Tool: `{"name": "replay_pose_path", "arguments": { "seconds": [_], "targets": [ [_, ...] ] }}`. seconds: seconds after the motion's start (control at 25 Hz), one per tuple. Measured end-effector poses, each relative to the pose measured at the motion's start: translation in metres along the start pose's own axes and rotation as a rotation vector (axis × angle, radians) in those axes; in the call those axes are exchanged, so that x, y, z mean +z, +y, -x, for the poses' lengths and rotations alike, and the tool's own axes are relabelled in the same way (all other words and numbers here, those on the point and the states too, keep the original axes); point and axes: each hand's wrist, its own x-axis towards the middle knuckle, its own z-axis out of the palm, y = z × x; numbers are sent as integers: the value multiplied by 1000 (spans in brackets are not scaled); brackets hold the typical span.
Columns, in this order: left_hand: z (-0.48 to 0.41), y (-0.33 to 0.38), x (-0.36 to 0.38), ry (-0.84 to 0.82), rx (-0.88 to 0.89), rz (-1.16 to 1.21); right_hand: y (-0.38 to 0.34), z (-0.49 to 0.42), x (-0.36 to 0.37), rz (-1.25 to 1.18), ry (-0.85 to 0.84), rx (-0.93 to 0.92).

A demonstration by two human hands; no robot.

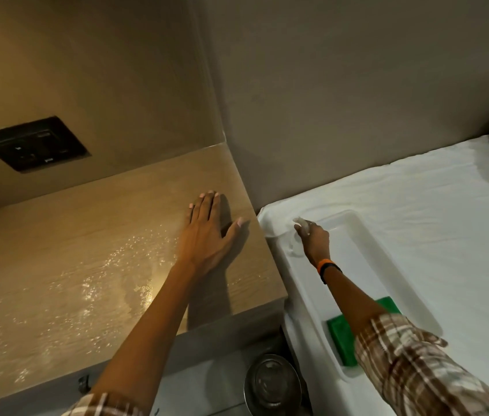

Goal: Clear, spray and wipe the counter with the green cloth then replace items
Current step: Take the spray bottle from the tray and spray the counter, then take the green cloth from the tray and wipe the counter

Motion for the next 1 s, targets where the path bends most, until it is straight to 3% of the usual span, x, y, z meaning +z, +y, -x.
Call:
{"name": "replay_pose_path", "arguments": {
  "seconds": [0.28, 0.4, 0.52, 0.68, 0.8, 0.92, 1.0],
  "targets": [
    [8, 53, -25, -56, 16, 54, -11, 9, -36, -14, -42, 57],
    [21, 115, -22, 16, 199, 126, 5, 47, -64, 66, 16, -11],
    [39, 181, 16, 26, 388, 213, 61, 83, -86, 187, 23, 81],
    [65, 229, 117, -324, 323, 305, 155, 99, -109, 329, -109, 383],
    [83, 225, 216, -574, 259, 225, 215, 96, -101, 441, -151, 483],
    [98, 216, 279, -679, 235, 212, 247, 87, -83, 639, -128, 480],
    [101, 216, 295, -708, 170, 255, 255, 82, -78, 633, -88, 482]
  ]
}}
